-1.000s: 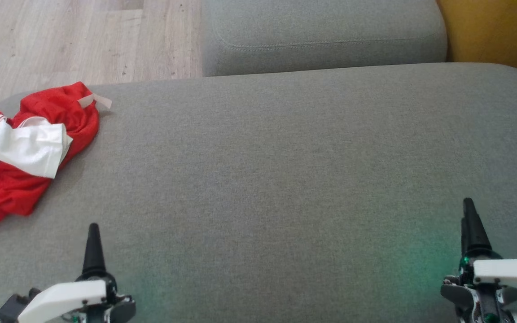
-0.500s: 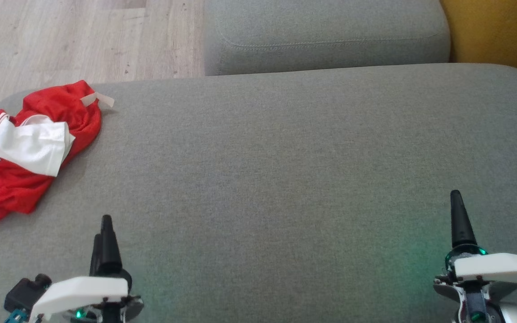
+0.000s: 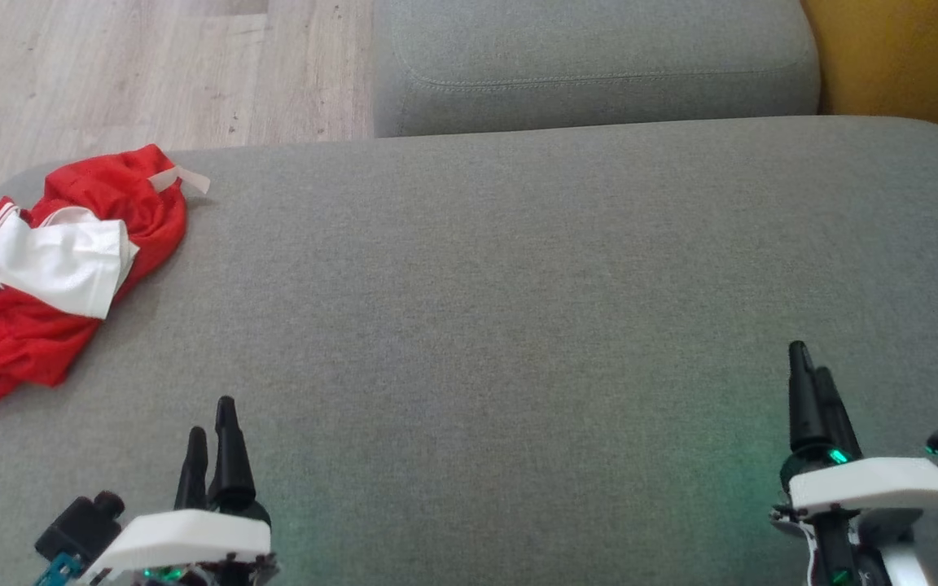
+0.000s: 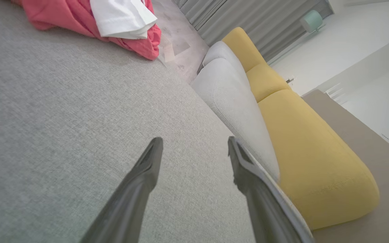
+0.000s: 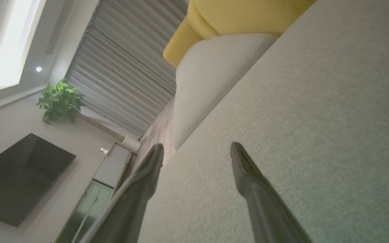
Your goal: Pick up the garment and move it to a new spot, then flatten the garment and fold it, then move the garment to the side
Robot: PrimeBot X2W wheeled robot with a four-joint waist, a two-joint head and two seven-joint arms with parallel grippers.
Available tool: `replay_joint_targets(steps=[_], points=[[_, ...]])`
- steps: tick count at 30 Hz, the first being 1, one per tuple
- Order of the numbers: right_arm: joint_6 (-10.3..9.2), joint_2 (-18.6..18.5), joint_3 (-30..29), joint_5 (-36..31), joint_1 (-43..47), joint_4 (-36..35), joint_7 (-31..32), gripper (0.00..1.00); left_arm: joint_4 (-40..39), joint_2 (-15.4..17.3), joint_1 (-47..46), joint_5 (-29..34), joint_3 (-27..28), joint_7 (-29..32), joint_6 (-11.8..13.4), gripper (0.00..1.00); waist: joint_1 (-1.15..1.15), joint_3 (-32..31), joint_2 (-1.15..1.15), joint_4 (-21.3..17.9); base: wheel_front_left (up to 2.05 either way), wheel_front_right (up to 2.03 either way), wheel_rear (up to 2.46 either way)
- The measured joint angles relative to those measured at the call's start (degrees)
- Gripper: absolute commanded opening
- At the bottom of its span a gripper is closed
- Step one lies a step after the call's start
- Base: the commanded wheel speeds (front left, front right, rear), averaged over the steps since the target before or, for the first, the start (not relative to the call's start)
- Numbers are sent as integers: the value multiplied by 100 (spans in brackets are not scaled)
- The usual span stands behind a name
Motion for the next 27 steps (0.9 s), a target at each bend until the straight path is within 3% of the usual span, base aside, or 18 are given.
replay_joint_targets(steps=[27], points=[[0, -1, 367, -2060, 83, 80, -458, 100, -23, 7, 116, 1773, -376, -467, 291, 100, 0, -18, 0, 55, 0, 0, 0]])
